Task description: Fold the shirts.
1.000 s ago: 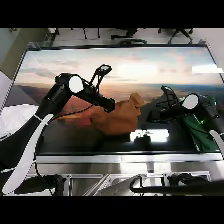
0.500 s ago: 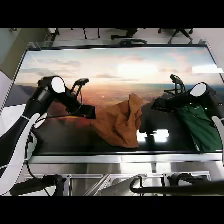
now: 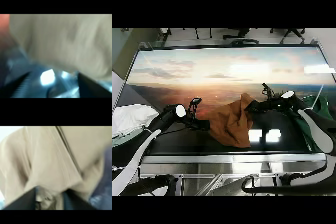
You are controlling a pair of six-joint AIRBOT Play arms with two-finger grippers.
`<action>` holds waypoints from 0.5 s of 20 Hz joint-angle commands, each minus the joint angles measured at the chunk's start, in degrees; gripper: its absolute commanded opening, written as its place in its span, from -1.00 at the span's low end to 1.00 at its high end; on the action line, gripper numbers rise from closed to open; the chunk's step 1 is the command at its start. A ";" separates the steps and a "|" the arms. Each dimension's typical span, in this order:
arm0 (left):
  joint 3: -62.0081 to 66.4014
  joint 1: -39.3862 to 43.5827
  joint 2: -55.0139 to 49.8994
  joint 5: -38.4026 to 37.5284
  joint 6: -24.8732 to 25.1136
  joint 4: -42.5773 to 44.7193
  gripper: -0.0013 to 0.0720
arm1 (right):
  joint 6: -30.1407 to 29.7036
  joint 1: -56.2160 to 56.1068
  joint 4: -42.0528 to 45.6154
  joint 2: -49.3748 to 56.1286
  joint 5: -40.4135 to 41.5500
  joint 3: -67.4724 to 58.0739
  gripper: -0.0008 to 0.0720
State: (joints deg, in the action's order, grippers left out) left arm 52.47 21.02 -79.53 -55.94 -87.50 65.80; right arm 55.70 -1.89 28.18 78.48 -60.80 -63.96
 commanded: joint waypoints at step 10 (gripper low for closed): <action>18.86 -9.18 7.98 -3.61 4.50 -3.91 -0.92 | -5.95 9.14 -10.45 -13.16 -15.69 -13.27 -0.93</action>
State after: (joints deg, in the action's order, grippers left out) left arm 64.03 14.79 -77.19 -54.48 -85.06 62.22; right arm 49.43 3.40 18.50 72.73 -70.59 -73.63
